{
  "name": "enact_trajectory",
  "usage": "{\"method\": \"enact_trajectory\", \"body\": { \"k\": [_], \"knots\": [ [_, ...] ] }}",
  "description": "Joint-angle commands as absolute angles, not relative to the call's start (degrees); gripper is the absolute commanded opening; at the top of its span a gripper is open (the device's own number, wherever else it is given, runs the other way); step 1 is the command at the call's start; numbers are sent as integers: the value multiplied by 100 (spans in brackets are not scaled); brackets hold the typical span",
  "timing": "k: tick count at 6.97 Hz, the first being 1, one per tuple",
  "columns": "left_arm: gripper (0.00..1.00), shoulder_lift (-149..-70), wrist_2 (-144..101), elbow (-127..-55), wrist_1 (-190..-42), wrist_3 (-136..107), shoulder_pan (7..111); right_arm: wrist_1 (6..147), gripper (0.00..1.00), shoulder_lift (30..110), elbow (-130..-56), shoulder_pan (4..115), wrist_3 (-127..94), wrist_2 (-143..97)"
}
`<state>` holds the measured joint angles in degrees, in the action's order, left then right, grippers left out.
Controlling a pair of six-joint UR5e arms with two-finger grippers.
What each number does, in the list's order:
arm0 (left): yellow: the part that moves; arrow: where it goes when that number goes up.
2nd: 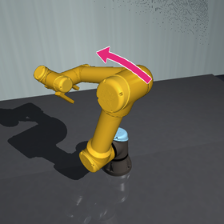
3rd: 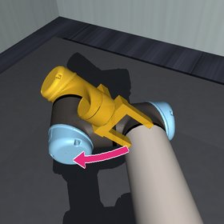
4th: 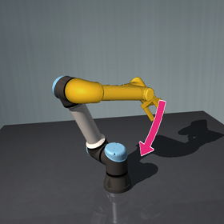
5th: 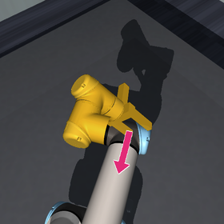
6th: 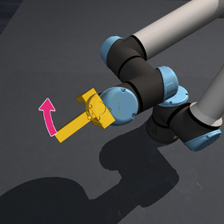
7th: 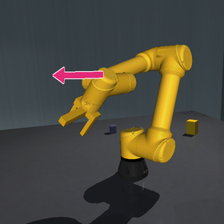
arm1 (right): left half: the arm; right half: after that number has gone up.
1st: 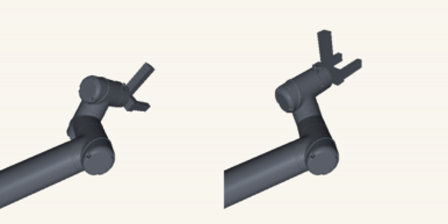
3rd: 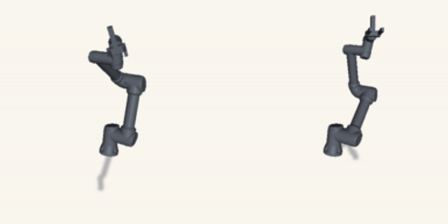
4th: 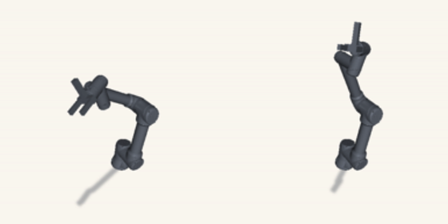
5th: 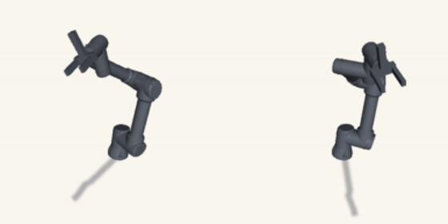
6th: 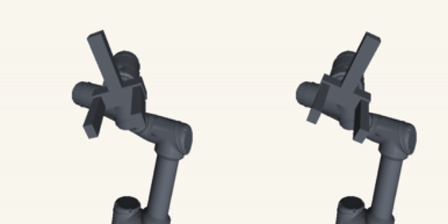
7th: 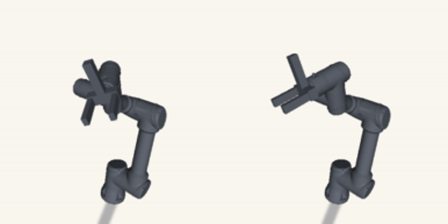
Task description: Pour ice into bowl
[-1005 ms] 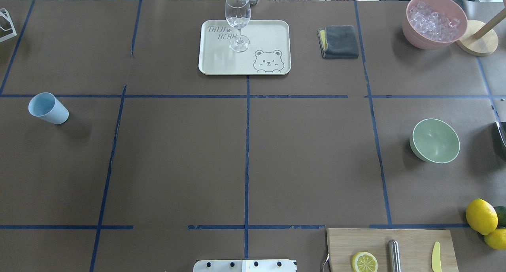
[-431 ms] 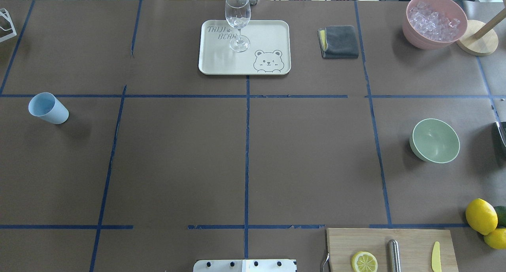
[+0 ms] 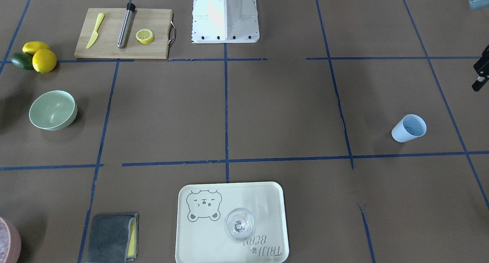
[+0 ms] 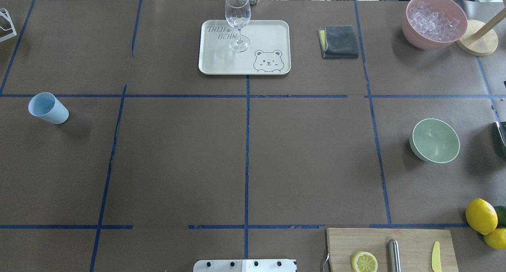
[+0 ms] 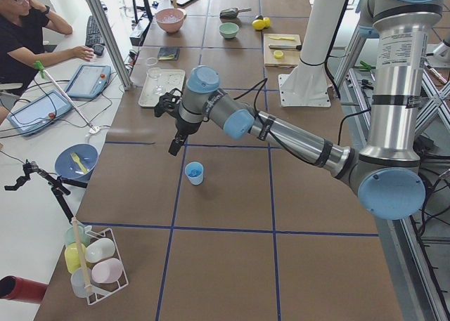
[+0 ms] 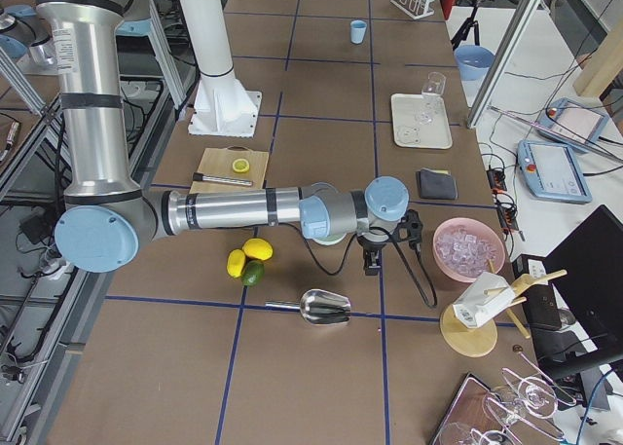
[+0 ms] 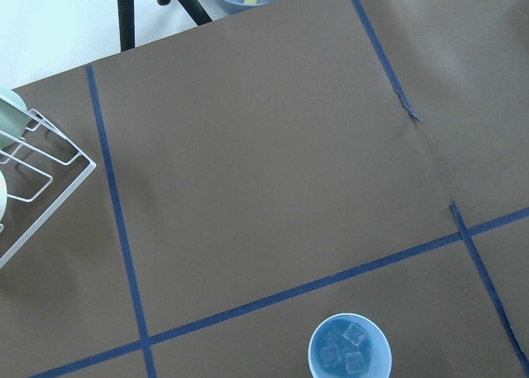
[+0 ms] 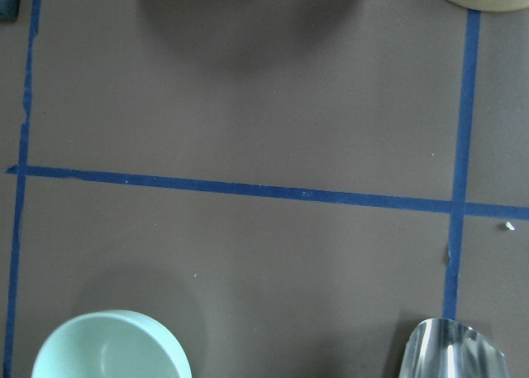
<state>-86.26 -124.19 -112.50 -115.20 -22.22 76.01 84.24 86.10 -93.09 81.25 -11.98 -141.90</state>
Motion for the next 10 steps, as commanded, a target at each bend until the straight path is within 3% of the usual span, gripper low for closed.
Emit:
{"method": "enact_trajectory", "body": {
  "k": [1,3,4,10],
  "knots": [
    [100,-7718,-11639,-11303,-13653,-3677,6910,7678,100,8534,-9422,7430,-2627,-13731],
    [100,-7604,-10913,-11477,-13685,-3770,6690,5879,100,8622,-9422,6307,-5094,-12793],
    [100,-7576,-10820,-11522,-13685,-3779,6671,5201,100,9048,-9404,5875,-5385,-12658],
    [100,-7567,-10854,-11619,-13685,-3806,6662,5027,100,9869,-9633,5634,-5353,-12480]
  ]
}}
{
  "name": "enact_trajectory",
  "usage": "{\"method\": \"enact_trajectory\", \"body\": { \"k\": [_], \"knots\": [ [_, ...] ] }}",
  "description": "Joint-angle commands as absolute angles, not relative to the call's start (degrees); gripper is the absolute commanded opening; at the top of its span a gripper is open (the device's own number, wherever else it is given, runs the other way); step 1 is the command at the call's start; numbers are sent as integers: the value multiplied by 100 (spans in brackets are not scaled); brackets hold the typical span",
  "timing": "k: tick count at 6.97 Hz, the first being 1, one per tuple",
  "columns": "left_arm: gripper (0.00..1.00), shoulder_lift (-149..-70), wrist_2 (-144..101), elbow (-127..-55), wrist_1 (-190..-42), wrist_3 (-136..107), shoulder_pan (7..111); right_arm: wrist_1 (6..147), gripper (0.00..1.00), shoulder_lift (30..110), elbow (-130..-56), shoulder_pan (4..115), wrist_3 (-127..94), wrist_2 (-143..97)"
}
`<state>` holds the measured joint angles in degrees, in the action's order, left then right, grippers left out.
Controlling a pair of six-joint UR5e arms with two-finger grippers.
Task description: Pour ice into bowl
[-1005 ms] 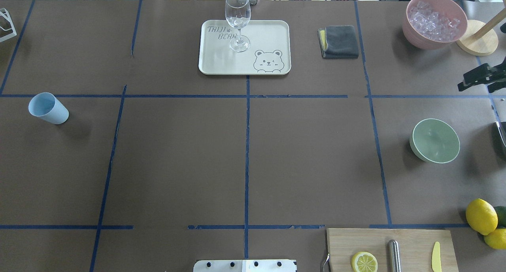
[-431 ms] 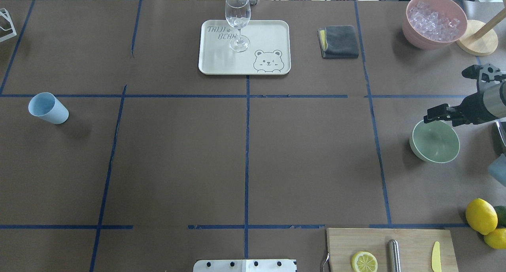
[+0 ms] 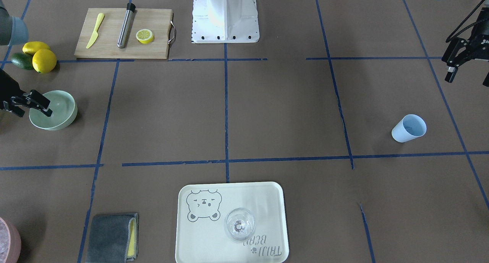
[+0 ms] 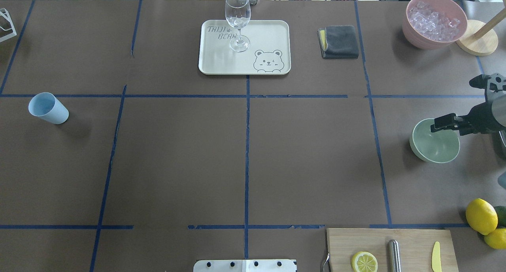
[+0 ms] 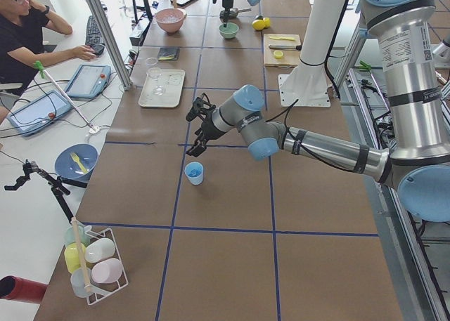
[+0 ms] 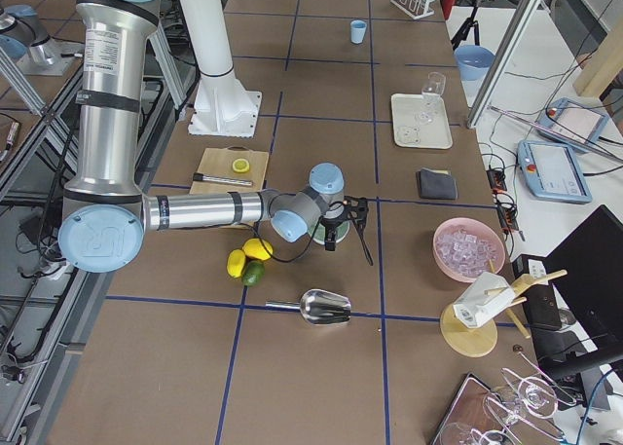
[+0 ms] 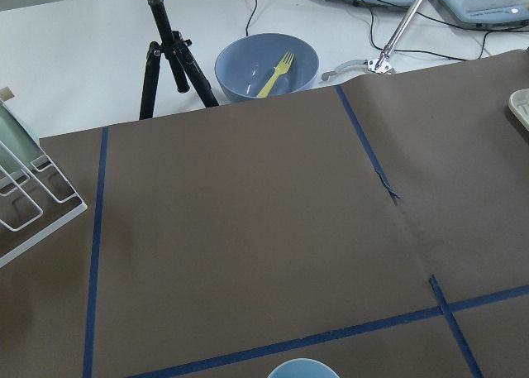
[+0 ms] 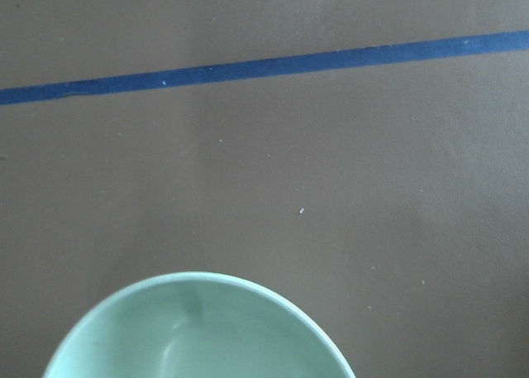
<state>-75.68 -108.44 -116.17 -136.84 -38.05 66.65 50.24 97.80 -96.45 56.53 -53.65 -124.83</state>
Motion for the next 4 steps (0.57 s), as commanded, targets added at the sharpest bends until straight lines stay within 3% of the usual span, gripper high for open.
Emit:
{"method": "enact_trajectory", "body": {
  "k": [1,2,4],
  "knots": [
    [100,-7567,-10854,-11619,-13685,-3806,6662,5036,100,9870,-9581,5582,-5353,-12480],
    [100,-7567,-10854,-11610,-13685,-3806,6662,5027,91,9861,-9580,5503,-5379,-12507],
    [100,-7576,-10855,-11602,-13685,-3806,6653,5045,17,9844,-9571,5441,-5362,-12507]
  ]
}}
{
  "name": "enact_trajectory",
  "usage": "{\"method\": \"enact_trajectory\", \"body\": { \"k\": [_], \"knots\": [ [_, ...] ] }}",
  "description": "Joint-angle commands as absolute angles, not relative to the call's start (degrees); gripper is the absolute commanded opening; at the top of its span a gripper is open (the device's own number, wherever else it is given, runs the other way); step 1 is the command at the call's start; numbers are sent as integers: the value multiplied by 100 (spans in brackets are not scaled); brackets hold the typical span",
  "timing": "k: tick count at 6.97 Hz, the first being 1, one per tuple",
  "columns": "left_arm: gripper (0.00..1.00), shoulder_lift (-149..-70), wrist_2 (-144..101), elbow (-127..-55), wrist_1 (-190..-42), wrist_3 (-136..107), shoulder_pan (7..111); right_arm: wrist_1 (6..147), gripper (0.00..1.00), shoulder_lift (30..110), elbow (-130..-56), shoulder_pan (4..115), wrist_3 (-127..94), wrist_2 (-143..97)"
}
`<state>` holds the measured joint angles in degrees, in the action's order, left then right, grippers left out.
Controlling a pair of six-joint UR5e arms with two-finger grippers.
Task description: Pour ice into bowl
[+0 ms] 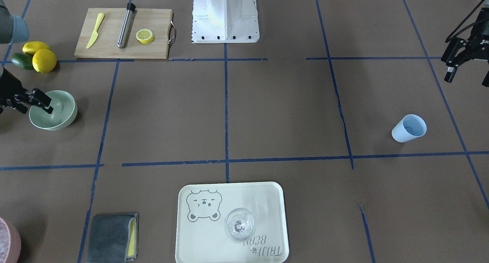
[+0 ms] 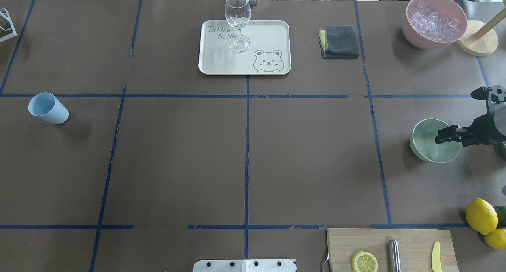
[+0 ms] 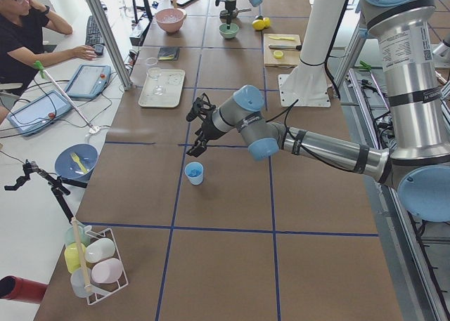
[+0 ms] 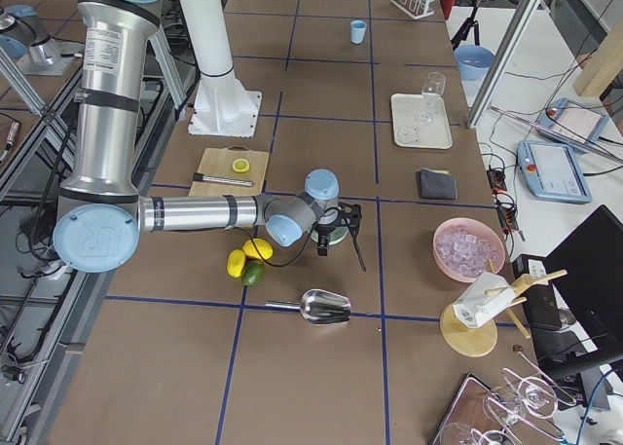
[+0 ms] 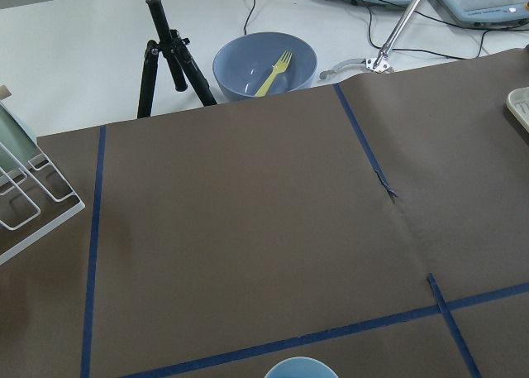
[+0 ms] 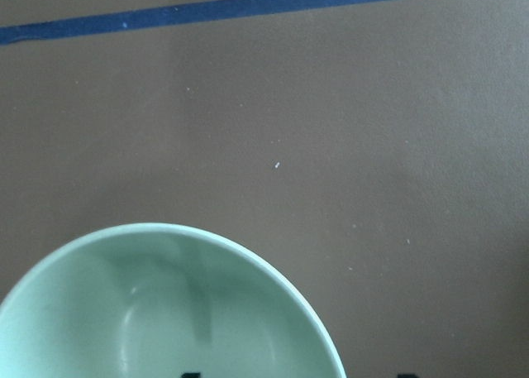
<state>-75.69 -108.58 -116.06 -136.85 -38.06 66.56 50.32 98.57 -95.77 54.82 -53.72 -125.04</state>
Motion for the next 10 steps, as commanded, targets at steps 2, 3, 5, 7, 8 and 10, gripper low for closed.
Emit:
{"method": "enact_trajectory", "body": {
  "k": [2,3,5,7,8,10],
  "knots": [
    [100,-7576,-10863,-11602,-13685,-3806,6653,5019,0,9844,-9580,5432,-5353,-12568],
    [100,-7576,-10863,-11602,-13685,-3806,6645,5019,0,9861,-9597,5449,-5353,-12568],
    [100,-7576,-10855,-11602,-13693,-3989,6479,5071,0,9826,-9789,5458,-5414,-12951],
    [100,-7480,-10462,-11602,-13972,-4314,6049,5254,0,9530,-10115,5669,-5501,-13324],
    [100,-7192,-9937,-11602,-14331,-4698,5594,6091,0,9040,-10421,5695,-5719,-13376],
    [100,-6804,-8568,-11488,-14869,-5690,4401,7691,0,8170,-11089,5687,-6088,-13377]
  ]
}}
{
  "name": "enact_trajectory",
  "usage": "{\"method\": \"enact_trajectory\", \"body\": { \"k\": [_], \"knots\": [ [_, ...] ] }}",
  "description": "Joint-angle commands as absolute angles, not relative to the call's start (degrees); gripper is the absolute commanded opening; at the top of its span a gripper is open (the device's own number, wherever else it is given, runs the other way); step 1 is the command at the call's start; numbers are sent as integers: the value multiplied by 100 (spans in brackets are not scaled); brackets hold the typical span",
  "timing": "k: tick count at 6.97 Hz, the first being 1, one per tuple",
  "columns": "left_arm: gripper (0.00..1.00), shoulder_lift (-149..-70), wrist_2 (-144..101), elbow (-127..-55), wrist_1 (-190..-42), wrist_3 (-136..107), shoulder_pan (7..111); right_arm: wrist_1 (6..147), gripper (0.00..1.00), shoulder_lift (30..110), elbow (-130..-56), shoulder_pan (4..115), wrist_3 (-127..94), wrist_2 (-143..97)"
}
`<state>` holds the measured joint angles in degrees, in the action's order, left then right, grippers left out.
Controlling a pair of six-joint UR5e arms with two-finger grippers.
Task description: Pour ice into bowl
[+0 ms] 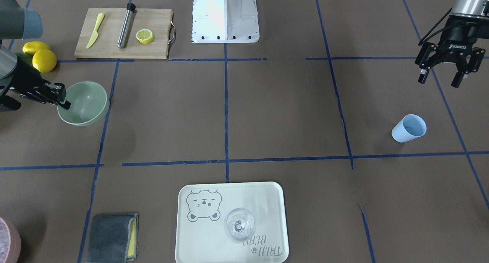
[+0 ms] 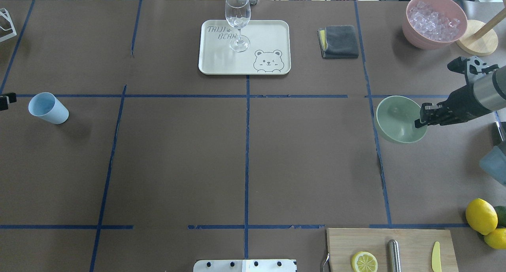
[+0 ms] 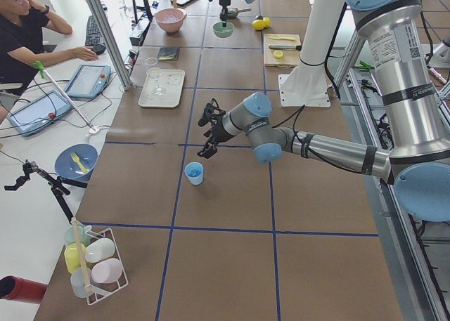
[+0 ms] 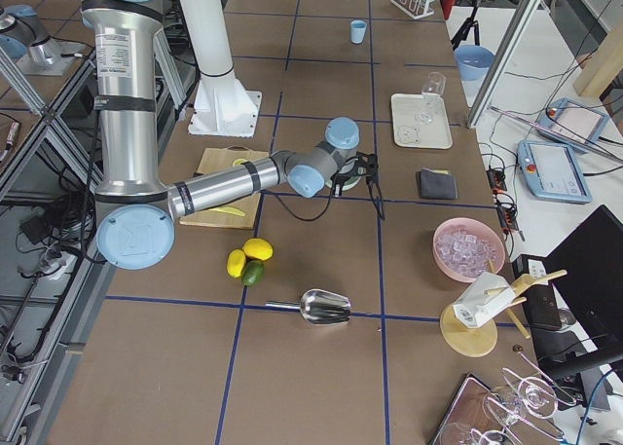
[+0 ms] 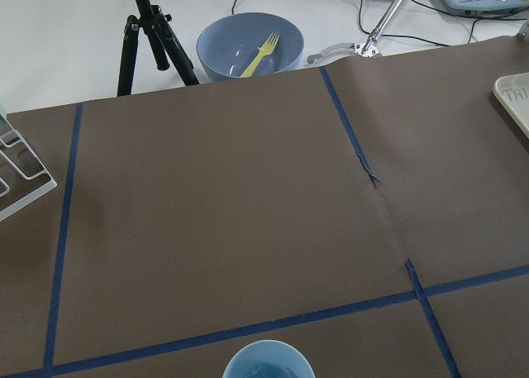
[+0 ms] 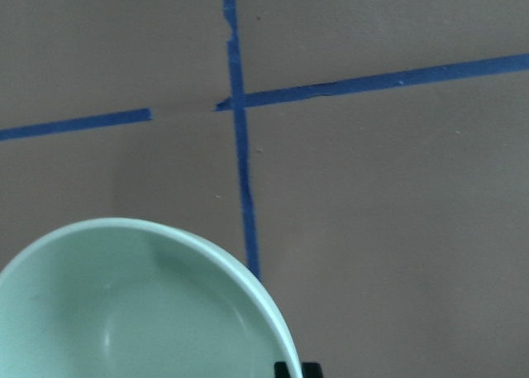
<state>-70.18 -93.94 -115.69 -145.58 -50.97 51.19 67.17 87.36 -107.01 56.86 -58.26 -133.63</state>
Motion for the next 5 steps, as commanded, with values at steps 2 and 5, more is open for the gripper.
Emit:
{"method": "enact_trajectory", "body": {
  "k": [2,5],
  "knots": [
    [100,-6776,-7204,-10307,-16042,-6212,3519,8330,0,7255,-11171,5250,-6973,-13316],
    [100,-7160,-6095,-9653,-16251,-6643,2946,8376,0,6584,-11136,4633,-7926,-12939]
  ]
}}
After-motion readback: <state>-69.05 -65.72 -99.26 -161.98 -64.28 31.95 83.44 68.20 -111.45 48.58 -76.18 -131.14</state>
